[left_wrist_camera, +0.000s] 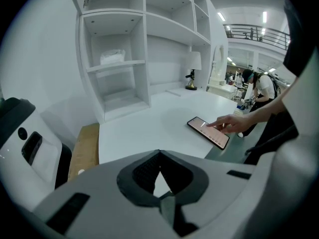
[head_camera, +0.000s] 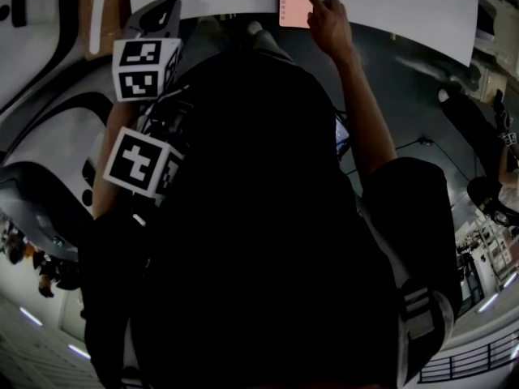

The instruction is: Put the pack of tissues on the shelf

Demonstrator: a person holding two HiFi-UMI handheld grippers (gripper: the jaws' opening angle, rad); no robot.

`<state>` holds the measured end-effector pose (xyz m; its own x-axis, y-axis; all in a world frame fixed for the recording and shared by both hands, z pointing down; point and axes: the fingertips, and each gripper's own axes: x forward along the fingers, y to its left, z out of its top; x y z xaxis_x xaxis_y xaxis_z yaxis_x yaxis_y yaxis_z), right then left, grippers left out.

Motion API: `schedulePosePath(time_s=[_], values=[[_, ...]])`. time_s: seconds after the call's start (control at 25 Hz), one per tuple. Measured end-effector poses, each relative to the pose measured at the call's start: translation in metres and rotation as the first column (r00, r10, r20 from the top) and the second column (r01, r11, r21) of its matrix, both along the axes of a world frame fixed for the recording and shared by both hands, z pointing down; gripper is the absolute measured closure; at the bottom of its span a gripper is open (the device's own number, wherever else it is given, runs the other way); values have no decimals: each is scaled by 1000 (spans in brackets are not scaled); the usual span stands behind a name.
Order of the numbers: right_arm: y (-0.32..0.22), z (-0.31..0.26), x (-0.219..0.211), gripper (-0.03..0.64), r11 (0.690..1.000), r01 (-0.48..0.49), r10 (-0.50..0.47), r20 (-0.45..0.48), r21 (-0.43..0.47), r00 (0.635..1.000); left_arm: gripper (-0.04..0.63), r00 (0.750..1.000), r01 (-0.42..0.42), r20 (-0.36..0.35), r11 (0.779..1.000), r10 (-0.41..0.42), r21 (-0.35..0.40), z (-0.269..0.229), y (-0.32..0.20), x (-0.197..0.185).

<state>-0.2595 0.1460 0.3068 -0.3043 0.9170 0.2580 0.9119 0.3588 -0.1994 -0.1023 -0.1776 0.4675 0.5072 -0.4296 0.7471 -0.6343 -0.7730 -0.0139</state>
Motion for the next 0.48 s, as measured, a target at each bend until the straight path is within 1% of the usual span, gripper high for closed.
schedulePosePath(time_s=[0.48], values=[[0,-1,2,598,1000,-2,2,2,-4,1000,585,1000,1,2,1000,-1,-1,1,0,2]])
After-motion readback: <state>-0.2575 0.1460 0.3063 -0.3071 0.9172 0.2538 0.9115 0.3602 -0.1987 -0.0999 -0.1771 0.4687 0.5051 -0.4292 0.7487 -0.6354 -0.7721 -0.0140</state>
